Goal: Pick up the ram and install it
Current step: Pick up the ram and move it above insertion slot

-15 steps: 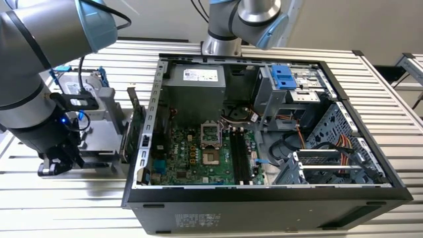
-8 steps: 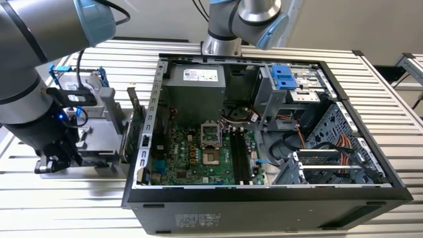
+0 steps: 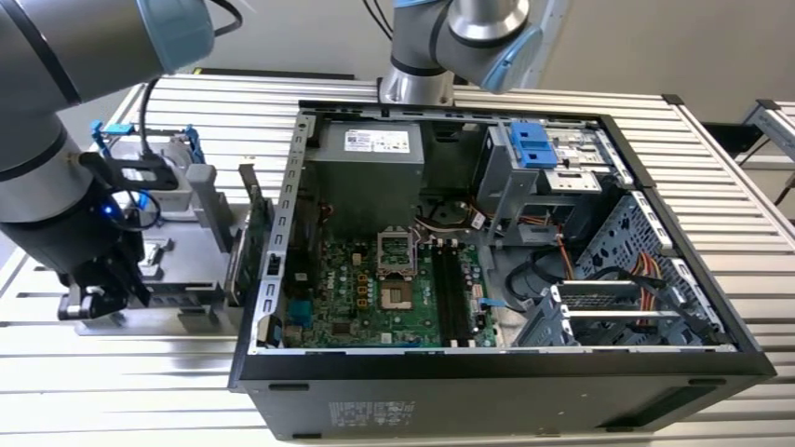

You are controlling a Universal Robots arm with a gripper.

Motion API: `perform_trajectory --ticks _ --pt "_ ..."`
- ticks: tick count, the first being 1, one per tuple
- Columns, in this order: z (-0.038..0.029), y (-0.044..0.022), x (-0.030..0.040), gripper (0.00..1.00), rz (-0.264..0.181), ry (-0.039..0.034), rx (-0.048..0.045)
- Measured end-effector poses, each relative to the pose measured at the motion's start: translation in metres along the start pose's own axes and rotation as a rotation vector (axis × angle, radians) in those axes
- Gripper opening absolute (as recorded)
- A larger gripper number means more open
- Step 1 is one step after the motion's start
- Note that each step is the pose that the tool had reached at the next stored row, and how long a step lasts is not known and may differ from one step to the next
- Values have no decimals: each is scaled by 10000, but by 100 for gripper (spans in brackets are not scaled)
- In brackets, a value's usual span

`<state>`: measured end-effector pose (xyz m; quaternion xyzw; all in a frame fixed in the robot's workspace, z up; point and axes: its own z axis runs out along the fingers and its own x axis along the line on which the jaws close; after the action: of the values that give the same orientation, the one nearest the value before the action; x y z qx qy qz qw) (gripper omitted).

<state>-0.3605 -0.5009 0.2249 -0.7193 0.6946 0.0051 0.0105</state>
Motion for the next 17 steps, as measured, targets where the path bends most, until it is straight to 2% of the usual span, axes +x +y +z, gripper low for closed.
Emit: perform_trajectory --ticks 17 --pt "-182 -1 -4 0 395 -4 8"
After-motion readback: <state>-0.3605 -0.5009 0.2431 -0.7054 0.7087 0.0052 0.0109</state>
